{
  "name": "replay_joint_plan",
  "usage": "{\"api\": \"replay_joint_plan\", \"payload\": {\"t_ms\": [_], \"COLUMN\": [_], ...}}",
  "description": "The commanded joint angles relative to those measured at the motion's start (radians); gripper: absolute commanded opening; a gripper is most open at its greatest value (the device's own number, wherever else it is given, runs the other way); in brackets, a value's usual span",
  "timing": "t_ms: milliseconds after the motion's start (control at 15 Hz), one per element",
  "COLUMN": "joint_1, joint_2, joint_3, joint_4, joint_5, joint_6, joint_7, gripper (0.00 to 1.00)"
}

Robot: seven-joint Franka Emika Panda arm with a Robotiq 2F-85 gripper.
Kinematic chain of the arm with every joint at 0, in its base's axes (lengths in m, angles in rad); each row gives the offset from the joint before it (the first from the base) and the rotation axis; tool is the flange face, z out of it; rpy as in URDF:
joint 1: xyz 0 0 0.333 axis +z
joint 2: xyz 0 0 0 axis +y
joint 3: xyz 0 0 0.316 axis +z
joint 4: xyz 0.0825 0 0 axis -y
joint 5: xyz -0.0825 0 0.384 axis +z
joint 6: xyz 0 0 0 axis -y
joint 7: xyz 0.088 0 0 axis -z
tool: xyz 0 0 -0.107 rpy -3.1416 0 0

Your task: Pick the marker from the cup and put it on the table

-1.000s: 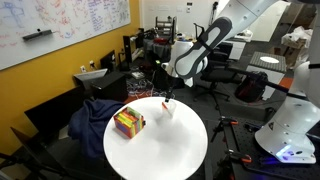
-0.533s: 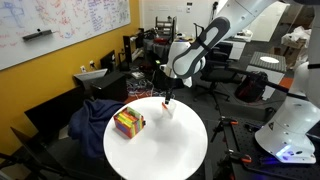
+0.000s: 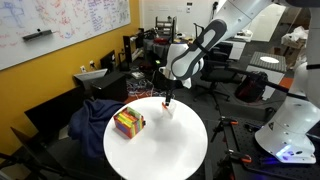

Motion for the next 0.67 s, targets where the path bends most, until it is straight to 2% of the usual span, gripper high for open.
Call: {"api": "replay_joint_plan", "payload": {"t_ms": [0,400,600], "joint_1": [-0.013,-0.014,-0.016], "joint_2": [0.022,0.049,0.066], "joint_3": [0.009,0.008,0.008], "joint_4": [0.037,0.060,0.075], "joint_5": [-0.027,-0.040,-0.043], "joint_6": [-0.039,-0.042,-0.044], "joint_7": [0.026,0.038,0.041], "gripper": [0.58,0.53,0.53]}}
